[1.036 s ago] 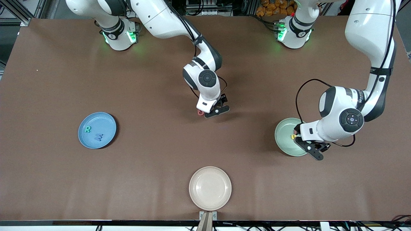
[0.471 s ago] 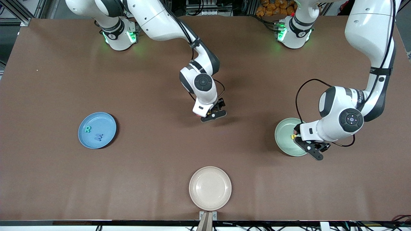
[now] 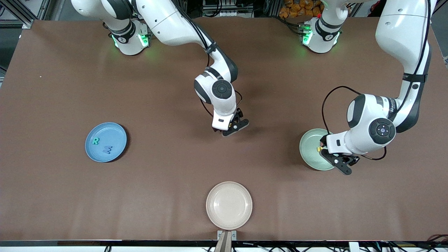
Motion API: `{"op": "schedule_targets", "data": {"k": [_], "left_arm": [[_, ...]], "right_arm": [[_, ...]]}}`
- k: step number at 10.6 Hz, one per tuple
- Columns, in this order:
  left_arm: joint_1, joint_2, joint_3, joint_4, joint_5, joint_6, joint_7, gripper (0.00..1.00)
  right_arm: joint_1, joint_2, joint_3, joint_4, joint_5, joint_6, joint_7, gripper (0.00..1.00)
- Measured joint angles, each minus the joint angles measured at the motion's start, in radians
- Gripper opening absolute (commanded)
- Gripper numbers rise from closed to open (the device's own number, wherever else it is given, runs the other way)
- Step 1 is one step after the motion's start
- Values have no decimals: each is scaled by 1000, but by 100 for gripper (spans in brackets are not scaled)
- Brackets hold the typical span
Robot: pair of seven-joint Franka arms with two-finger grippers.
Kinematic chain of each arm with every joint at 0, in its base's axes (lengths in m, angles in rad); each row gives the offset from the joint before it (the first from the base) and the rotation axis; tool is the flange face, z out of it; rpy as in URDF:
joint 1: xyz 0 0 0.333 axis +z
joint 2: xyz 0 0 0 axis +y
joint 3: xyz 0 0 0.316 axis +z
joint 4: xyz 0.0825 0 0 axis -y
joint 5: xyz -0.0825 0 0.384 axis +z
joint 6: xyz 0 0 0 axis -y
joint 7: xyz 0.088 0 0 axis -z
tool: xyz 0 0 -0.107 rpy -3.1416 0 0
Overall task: Sort uppercase to blue plate, lowercase to green plate
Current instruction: 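Lower the right gripper to the yellow H beside the blue e, then grasp the yellow H with the right gripper and lift it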
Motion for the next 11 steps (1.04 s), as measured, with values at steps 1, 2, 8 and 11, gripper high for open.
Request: {"op": "schedule_targets", "data": {"k": [1, 2, 8, 11], "left_arm": [[0, 0, 0, 1, 0, 0, 0, 100], [0, 0, 0, 6, 0, 0, 0, 100], [-1, 0, 0, 14, 0, 0, 0, 100], [-6, 0, 0, 14, 0, 0, 0, 100]], "right_arm": [[2, 0, 1, 0, -2, 0, -38, 100], [4, 0, 1, 0, -4, 0, -67, 100], [6, 5, 3, -5, -6, -4, -152, 100], [11, 23, 6, -6, -6, -3, -152, 100]]}}
